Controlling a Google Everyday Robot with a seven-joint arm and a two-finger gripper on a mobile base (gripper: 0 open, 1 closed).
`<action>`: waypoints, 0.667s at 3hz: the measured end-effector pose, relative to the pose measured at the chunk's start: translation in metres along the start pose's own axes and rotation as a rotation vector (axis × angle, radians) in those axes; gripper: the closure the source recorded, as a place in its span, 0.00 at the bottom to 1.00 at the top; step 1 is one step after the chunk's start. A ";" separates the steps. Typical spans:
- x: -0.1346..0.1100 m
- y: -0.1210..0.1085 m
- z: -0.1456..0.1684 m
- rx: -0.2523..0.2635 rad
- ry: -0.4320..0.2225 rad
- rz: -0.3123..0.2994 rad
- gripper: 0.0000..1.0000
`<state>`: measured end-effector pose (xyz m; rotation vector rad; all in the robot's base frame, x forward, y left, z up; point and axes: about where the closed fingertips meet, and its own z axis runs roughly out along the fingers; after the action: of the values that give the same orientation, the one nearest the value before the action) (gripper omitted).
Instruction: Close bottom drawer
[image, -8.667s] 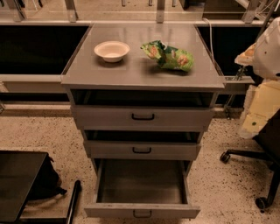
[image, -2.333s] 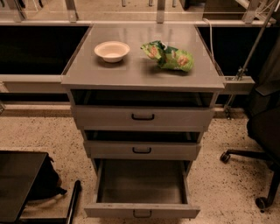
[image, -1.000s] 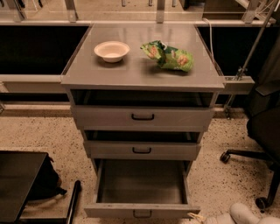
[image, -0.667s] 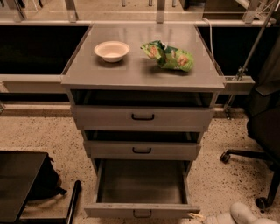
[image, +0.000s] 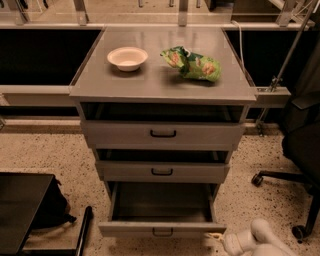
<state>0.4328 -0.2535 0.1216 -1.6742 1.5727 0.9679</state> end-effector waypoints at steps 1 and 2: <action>-0.018 -0.039 0.001 0.025 0.003 -0.081 0.00; -0.046 -0.068 -0.005 0.063 0.023 -0.173 0.00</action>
Offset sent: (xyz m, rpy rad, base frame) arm 0.0896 0.0516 0.0878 -0.0232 -0.3024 0.0643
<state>0.5000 -0.2284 0.1609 -1.7502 1.4311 0.8052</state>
